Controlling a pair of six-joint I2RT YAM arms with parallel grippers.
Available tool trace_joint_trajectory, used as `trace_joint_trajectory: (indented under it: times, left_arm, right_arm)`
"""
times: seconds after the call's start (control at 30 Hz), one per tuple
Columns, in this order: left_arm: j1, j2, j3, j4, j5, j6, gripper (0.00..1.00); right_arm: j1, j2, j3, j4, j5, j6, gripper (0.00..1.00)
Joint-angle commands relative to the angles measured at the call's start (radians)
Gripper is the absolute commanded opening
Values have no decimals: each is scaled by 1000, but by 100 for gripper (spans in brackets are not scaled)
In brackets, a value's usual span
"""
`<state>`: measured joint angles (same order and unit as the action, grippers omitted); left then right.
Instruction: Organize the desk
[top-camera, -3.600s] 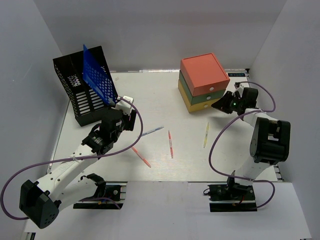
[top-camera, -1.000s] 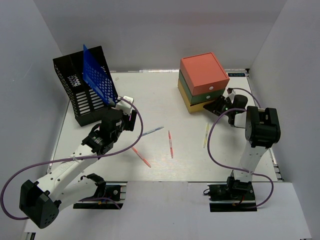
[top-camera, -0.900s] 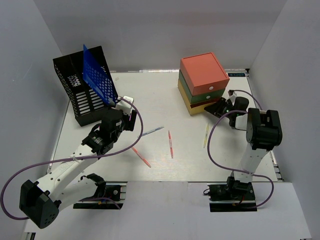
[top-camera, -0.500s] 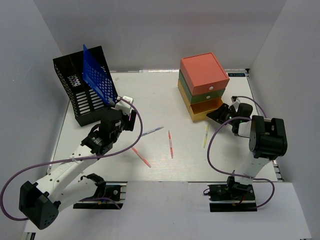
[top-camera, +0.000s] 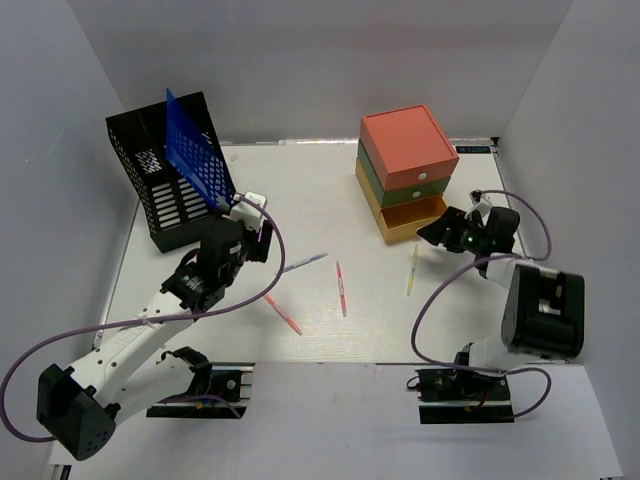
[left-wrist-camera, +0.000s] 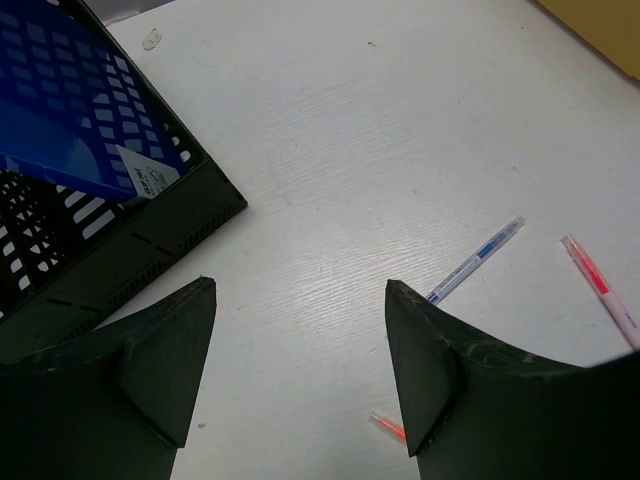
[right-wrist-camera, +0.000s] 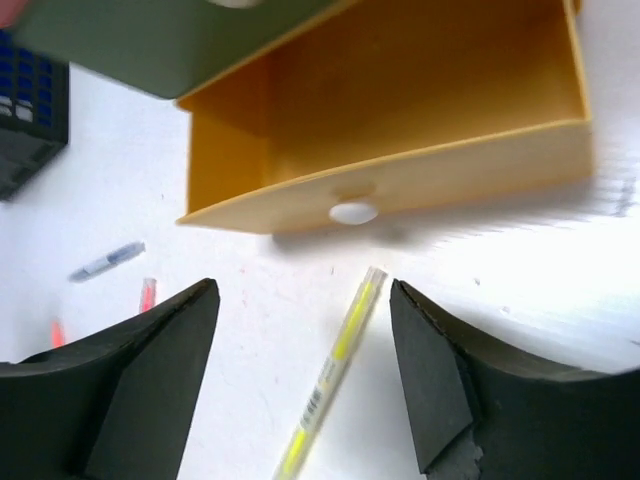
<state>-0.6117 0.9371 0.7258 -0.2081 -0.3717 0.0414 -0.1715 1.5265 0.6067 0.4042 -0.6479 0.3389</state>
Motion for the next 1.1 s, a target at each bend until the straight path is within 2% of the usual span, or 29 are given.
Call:
trace_joint_trajectory:
  times: [0.0,0.1,0.17,0.2,0.3,0.33,0.37,0.43,0.47,0.67,0.83,1.07]
  left_arm:
    - [-6,-34,-11,19,17,3,78]
    - [-6,-37,-11,19,22,0,77]
    - [-6,-37,-9,16,28,2,76]
    - [-6,-37,-9,15,28,0,75]
    - [-6,-37,-8,15,27,-5,74]
    - [-6,-37,-6,13,27,-3,74]
    - [-6,-37,-6,13,27,-3,74]
    - [-6,-37,-5,12,19,-5,73]
    - [-6,-38,-6,12,19,-5,74]
    - [-6,-38,-8,12,14,-3,74]
    - [-6,-44,-8,12,13,-5,74]
    - [-6,-55,-5,16,19,-3,74]
  right_arm:
    - [-20,-144,-21,-158,-12,-199,74]
    - [-20,-255,-15,-267,-9,-334,66]
    - [-10,-287,14,-352,5,-415,44]
    - [-2,-285,65,-460,11,-463,24]
    - [30,-241,177,-682,31,-549,8]
    - [38,-221,195,-726,37,-569,6]
    - [71,-218,206,-758,56,-581,6]
    - [101,-216,211,-804,126,-590,15]
    - [142,-218,205,-808,154,-592,24]
    - [277,-192,173,-791,326,-560,40]
    - [357,-122,177,-757,460,-512,47]
    - [394,-83,176,-716,583,-460,49]
